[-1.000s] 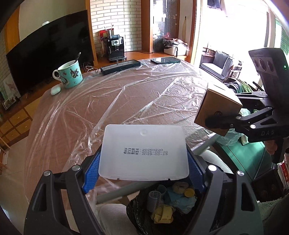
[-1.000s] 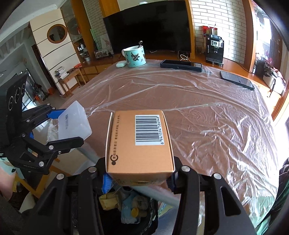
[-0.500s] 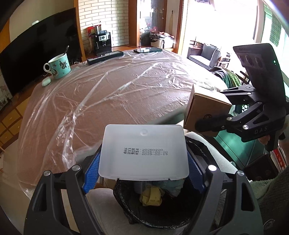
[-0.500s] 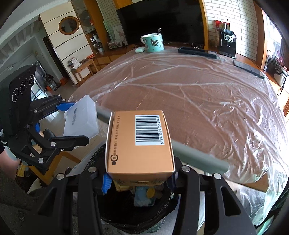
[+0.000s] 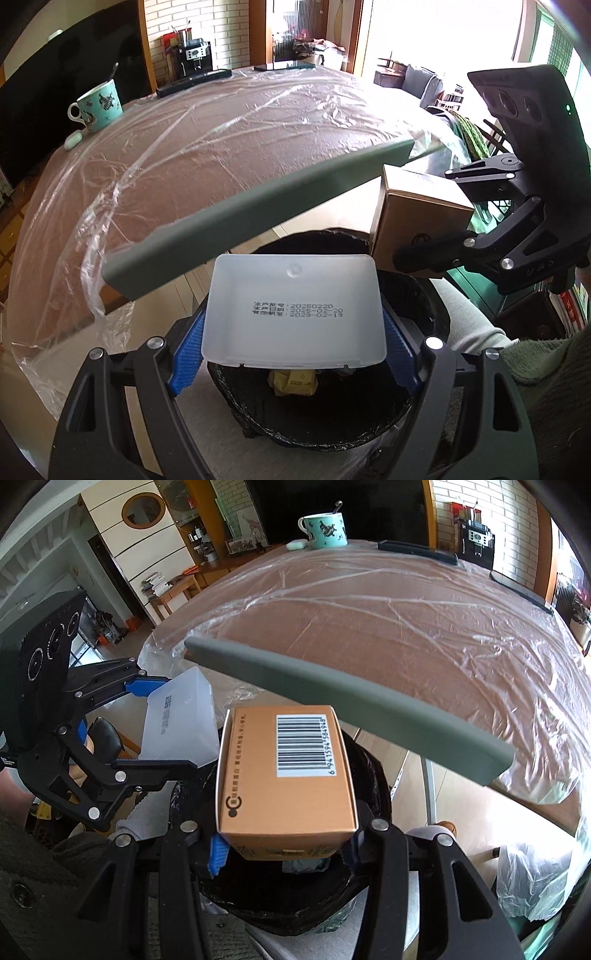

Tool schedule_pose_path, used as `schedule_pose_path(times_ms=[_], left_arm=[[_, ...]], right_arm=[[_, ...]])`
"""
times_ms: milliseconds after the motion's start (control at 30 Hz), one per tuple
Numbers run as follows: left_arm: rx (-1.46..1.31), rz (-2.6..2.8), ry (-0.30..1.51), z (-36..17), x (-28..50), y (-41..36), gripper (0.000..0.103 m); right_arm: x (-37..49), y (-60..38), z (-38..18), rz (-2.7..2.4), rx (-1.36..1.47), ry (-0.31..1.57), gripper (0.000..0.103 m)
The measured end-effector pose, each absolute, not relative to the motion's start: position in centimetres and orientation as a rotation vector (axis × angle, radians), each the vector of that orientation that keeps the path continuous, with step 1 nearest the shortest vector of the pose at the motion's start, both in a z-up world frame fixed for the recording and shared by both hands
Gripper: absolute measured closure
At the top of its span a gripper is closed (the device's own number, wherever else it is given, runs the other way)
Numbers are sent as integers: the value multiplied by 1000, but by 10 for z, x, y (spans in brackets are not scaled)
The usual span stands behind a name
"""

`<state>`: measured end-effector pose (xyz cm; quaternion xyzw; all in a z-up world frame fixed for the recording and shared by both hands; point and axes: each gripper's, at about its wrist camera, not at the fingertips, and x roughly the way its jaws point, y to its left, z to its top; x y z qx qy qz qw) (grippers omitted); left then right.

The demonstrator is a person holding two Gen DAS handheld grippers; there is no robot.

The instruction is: Collect trash

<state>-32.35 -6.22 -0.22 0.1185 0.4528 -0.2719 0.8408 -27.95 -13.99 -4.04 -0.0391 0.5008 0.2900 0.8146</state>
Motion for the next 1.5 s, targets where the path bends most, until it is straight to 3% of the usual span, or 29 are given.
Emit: schedule_pose_path(times_ms=[1033,1100,1267,1367,1467,1500], left_arm=[[324,-590,1087,-62,-316,-78,21],[323,-588,1101,-64,-314,-79,20],[268,-592,1135,-62,-311,-72,18],[223,-604,1060,-26,-312,-64,18],[162,-608,909,29,-301,-50,16],[152,-581,866,43,-295,-46,6]], right_arm=[[-280,-133,-101,564,-108,1217,54],[-279,-135,-103,555,-93,1222,33],[-280,-141,-94,540,-81,1205,31],[-281,-150,-64,559,-59,1141,30],[-269,-161,-18,546,-54,1001,14],[-258,-170,1,510,-37,930,4]])
